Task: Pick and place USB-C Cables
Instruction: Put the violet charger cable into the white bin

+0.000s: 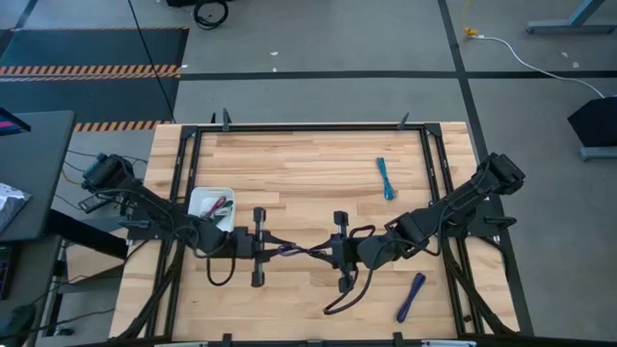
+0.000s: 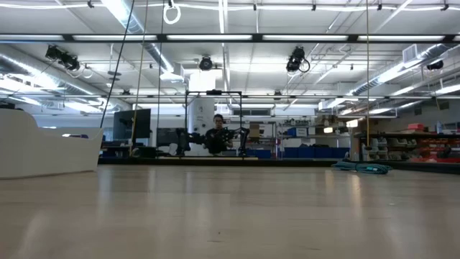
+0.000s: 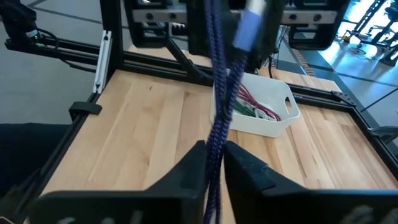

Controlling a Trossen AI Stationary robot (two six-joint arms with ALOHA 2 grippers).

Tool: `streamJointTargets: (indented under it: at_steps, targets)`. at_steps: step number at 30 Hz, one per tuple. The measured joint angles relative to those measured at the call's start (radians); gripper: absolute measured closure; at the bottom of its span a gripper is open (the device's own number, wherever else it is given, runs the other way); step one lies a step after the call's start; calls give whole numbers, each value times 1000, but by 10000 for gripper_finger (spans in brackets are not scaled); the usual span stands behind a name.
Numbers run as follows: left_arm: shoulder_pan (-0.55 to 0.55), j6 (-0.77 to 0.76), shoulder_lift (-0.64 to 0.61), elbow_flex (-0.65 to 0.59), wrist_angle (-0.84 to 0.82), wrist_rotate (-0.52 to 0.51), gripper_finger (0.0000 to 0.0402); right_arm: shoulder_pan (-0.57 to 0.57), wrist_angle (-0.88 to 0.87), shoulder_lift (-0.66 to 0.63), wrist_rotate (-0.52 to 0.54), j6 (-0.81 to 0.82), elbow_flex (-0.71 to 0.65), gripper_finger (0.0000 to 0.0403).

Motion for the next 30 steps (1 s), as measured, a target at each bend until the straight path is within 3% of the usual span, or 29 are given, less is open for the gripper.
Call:
streamJointTargets:
  at_steps: [7, 11, 19, 24, 30]
  targets:
    - [-11, -4, -13, 0, -37, -46, 379, 3, -56, 0, 0, 16, 0, 278]
    - [-22, -32, -47, 1, -108, -138, 379, 3, -120, 0, 0, 50, 0, 250]
    - [-30, -214, -158, 1, -321, -205, 379, 3, -134, 0, 1, 79, 0, 234]
    - [-11, -367, -220, 1, -600, -272, 379, 3, -134, 0, 3, 79, 0, 235]
    - [53, -649, -319, 1, -1003, -253, 379, 3, -134, 0, 3, 80, 0, 235]
